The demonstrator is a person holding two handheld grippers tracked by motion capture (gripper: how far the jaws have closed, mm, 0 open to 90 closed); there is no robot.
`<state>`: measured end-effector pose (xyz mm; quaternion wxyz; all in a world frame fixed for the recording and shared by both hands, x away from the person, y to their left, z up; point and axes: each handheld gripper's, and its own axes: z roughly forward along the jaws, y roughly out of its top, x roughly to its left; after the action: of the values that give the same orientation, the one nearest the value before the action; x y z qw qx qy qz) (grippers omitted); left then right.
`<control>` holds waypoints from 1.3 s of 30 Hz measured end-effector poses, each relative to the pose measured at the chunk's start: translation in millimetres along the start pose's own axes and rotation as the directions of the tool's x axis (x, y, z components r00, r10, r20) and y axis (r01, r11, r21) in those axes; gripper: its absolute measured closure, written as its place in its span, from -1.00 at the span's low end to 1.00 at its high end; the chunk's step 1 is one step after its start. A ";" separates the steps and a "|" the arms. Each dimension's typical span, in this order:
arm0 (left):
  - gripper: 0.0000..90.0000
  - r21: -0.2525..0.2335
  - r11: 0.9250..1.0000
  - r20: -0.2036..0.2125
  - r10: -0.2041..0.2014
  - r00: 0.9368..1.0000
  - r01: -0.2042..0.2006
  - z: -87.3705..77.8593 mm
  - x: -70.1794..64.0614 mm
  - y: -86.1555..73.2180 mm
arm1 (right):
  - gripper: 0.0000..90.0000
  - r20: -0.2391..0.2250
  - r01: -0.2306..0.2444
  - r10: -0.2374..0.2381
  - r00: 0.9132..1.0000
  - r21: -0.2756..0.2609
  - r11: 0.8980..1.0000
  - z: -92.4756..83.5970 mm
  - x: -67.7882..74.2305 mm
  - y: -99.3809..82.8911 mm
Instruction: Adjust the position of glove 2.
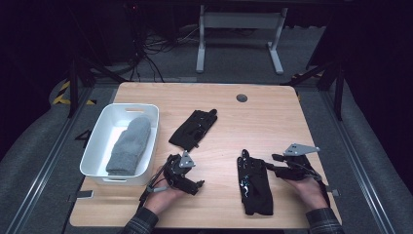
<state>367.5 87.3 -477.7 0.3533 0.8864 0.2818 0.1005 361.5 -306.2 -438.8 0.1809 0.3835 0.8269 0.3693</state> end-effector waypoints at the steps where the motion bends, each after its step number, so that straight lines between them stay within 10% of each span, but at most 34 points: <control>1: -1.00 0.001 1.000 0.000 -0.001 1.000 0.001 -0.1 -0.1 0.0 | 0.02 0.015 -0.011 0.011 1.000 0.001 1.000 -1.7 -4.9 -4.0; 15: -0.98 -0.003 1.000 -0.002 0.001 1.000 -0.001 -0.2 0.1 0.4 | -0.43 0.094 -0.082 0.079 0.992 0.024 0.996 3.0 -31.6 -32.8; 26: -0.55 -0.025 0.997 -0.006 -0.077 0.997 0.077 -12.9 6.3 12.7 | -0.63 0.095 -0.068 0.066 0.993 0.017 0.998 5.8 -30.7 -34.6; 39: 0.62 -0.107 0.980 -0.011 -0.171 0.985 0.169 -19.7 33.5 52.3 | -0.64 0.092 -0.069 0.067 0.993 0.017 0.998 6.0 -30.7 -34.6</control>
<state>410.0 86.8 -428.3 0.4044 0.8380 0.3542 0.0938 367.3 -342.0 -468.2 0.2023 0.4297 0.8079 0.3490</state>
